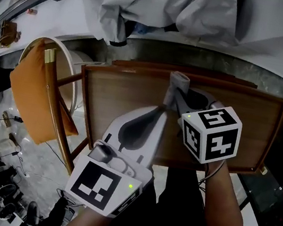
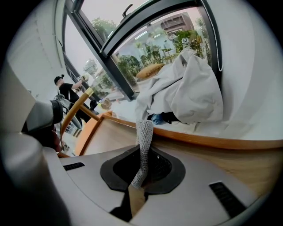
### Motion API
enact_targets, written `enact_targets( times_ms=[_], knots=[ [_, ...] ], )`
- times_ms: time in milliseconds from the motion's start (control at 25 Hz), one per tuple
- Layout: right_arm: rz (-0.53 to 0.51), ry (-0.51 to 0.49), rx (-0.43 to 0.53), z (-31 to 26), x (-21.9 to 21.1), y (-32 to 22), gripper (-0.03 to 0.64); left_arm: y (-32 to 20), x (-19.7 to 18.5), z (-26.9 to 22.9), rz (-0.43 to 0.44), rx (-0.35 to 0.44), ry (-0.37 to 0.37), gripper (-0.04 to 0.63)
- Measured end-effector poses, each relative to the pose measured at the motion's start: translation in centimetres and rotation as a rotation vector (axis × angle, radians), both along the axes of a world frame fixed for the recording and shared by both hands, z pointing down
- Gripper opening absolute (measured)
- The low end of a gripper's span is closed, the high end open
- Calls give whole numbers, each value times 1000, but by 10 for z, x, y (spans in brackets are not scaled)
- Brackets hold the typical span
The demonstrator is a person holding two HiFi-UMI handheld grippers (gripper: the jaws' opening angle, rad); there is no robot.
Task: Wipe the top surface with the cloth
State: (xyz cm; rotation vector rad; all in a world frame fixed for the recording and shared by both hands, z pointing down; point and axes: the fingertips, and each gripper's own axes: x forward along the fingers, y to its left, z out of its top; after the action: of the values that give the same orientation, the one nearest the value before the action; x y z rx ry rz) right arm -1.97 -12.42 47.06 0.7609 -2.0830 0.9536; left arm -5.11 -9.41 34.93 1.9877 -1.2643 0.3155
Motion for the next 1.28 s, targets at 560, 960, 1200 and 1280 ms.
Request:
enact_targets(
  times_ms=[560,960,1200,1280],
  knots=[
    [39,23,23,0,41,-10,37,-3,37,21,56,-33,-6,12],
    [67,33,30,-2,72,-14,37,-10,67,26,94,-38,-4,12],
    [84,42,34,-3,91,-17,37,-12,88,32,123,-52,-3,12],
    [91,44,36,-3,99,-19,37,-15,94,33,125,-51,-5,12]
  ],
)
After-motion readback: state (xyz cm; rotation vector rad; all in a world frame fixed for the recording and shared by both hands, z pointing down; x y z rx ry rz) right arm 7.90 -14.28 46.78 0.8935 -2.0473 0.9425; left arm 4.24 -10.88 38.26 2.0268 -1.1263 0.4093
